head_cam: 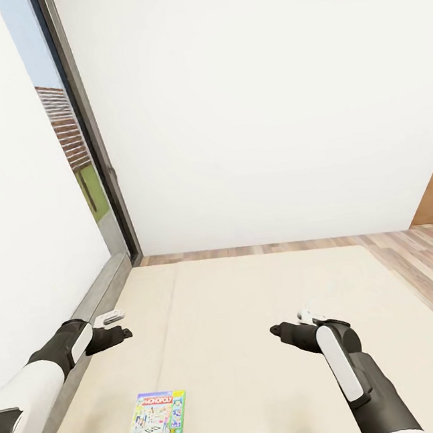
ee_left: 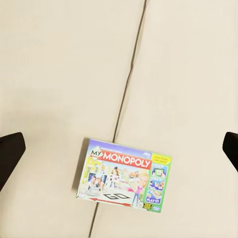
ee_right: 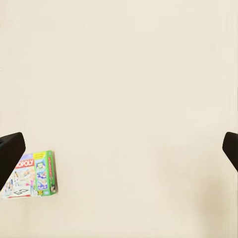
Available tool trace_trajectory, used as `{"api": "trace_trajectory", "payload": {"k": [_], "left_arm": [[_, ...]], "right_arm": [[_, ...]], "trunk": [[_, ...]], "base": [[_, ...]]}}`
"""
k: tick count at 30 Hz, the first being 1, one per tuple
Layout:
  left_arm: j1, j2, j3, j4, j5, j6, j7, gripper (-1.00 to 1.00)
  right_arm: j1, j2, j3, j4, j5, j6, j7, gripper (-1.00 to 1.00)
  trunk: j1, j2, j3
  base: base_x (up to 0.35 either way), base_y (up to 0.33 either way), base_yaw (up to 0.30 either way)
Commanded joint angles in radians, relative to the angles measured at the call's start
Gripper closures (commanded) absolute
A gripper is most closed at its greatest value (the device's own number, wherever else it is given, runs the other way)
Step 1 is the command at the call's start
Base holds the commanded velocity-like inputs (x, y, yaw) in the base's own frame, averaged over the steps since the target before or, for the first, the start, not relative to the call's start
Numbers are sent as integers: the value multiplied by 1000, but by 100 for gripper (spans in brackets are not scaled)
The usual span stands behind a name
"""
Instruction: Put all the toys in the child's room - the three board games (two on the bed and one on the table), the two jigsaw puzzles on the table, and the tennis ball on the table - inside the toy box on the table in the child's room.
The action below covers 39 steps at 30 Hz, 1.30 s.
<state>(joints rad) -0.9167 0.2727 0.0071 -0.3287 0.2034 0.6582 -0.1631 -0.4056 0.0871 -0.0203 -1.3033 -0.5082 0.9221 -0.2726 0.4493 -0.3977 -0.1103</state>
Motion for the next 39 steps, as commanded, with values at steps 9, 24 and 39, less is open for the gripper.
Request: {"api": "trace_trajectory", "payload": {"k": [9,24,39], "left_arm": [[-1,0,1,-1,5,6,-2,-100],[-1,0,1,-2,5,6,-3,-100],[-1,0,1,-2,5,6,-4,-100]], "right_arm": [[-1,2,5,-6,-13,4,-9,-100],[0,2,6,-30,-11,9,-8,-100],[11,3,8,-120,-23,16,-5,-100]], "trunk": [[1,-2,-2],[1,-2,-2],[1,-2,-2]], "base": [[0,0,0],[0,0,0],[0,0,0]]}}
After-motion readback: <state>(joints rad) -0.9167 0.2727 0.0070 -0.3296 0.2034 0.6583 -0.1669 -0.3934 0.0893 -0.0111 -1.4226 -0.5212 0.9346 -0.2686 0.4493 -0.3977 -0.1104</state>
